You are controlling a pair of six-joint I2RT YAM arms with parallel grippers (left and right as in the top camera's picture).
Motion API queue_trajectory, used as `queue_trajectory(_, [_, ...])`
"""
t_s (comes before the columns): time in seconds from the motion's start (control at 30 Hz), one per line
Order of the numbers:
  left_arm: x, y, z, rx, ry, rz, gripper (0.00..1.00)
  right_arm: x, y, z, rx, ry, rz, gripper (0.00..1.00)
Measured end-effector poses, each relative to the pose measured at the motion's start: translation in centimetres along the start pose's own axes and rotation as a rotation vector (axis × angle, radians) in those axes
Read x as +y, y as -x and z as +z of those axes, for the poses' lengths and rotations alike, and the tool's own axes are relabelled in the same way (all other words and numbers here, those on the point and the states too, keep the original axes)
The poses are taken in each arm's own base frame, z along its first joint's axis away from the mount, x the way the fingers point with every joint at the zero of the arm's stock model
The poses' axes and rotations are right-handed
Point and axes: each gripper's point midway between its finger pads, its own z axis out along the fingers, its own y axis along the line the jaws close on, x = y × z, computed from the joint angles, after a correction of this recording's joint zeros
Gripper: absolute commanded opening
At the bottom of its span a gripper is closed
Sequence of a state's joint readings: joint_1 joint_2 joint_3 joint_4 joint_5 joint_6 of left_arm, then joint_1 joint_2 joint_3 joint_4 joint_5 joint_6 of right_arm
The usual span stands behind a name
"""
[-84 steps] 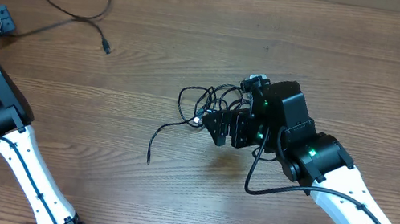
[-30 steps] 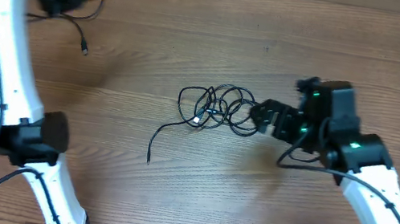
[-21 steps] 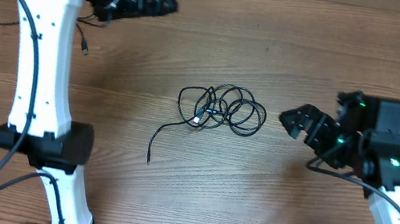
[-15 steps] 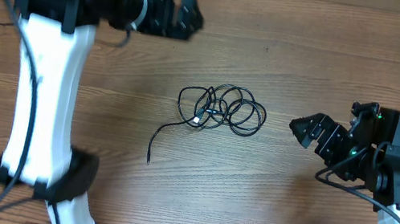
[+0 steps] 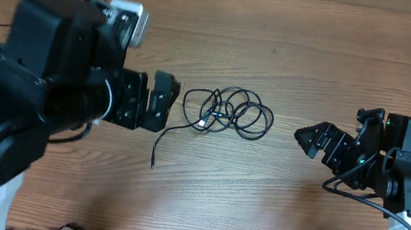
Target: Untangle cables
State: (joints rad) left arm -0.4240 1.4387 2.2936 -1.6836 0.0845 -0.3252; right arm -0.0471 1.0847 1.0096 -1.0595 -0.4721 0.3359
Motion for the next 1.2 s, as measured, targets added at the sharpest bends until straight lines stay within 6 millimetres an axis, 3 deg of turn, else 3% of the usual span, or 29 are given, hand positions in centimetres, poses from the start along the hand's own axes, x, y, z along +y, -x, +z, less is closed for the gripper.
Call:
queue_trajectory(0.17, [2.8,-4.5,2.2,0.138,0.112,-0.065,1.00,0.0,-0.1,0.0,0.004,-0.001,0.001,1.00])
queue_trajectory(0.33, [4.0,-6.8,5.2,0.214,0.152,-0.086,1.00,0.2,-0.2,0.0,0.009,0.012,0.002,1.00])
queue_trajectory(0.6, [2.8,-9.6,15.9,0.376,0.026,-0.090,1.00,1.0,-0.5,0.0,0.029,0.060,0.001,1.00])
queue_trajectory(0.8, [3.3,-12.5,23.2,0.512,-0.011,-0.043,1.00,1.2,-0.6,0.0,0.032,0.067,0.001,1.00])
queue_trajectory(0.9, [3.5,-12.9,25.7,0.536,-0.023,-0.004,0.98,1.2,-0.5,0.0,0.031,0.069,0.000,1.00])
queue_trajectory(1.0, [3.6,-12.7,28.0,0.533,-0.040,0.042,0.91,1.3,-0.4,-0.1,0.026,0.074,-0.003,1.00])
queue_trajectory(1.2, [3.0,-12.6,30.5,0.510,-0.071,0.129,0.83,1.4,-0.1,-0.1,0.015,0.079,-0.011,1.00])
